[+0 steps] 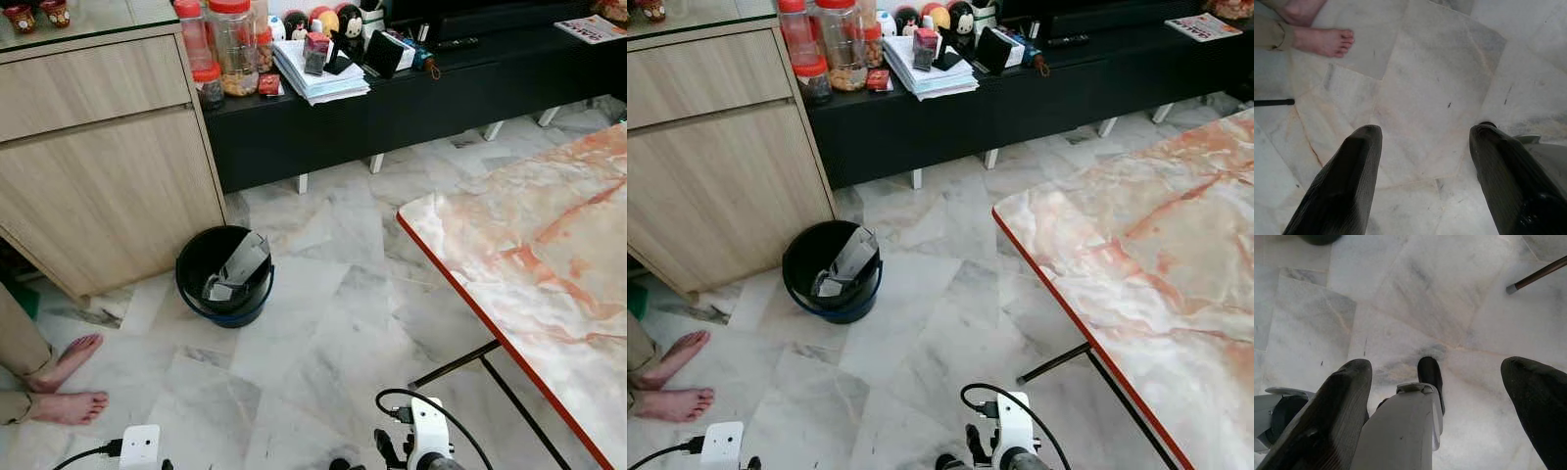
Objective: Picking trash to rubbish bin
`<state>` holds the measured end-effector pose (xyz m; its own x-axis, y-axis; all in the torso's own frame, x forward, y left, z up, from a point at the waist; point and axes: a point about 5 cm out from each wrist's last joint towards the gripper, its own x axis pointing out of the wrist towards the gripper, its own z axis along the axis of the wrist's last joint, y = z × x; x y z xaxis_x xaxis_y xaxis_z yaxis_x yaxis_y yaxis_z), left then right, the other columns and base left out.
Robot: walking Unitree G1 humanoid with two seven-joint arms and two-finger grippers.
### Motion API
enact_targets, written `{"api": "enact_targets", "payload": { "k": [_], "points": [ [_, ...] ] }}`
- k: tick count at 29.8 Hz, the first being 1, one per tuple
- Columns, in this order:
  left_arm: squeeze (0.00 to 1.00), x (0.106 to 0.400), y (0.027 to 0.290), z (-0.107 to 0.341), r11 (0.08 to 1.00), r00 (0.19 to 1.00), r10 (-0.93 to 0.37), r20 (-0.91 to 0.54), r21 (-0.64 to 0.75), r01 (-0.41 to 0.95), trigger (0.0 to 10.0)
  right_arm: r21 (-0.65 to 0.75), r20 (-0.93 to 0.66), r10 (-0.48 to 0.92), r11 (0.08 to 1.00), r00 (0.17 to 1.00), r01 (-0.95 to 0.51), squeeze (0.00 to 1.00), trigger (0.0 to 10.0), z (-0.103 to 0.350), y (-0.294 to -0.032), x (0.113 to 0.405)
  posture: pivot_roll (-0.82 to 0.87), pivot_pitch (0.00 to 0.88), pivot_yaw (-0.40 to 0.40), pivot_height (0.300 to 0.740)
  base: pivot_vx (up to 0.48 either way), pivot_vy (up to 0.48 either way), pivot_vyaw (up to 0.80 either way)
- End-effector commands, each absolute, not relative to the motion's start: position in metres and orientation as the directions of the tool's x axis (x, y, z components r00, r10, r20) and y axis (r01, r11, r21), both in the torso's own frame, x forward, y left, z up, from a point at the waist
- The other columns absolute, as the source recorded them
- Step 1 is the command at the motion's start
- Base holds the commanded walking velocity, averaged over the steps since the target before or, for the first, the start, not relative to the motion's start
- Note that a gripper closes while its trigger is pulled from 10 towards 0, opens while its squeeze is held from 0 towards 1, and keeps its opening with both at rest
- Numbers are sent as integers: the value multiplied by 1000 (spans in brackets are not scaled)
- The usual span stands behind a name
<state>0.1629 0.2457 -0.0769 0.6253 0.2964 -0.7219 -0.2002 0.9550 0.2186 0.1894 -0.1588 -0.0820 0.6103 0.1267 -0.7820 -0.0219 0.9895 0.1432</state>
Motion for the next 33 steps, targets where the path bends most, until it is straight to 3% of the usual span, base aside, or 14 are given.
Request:
{"api": "enact_targets", "payload": {
  "k": [1, 33],
  "points": [
    [0, 152, 247, -82, 951, 586, 308, -749, 233, -203, 10000, 142, -793, 108, 990, 599, 10, 0, 10000, -84, -161, 185, 122, 157, -18, 740, 0, 345, -775],
    [0, 154, 250, -80, 950, 595, 312, -741, 254, -181, 10000, 143, -797, 102, 989, 595, 22, 0, 10000, -86, -160, 183, 122, 134, -7, 740, 0, 39, -781]
  ]
}}
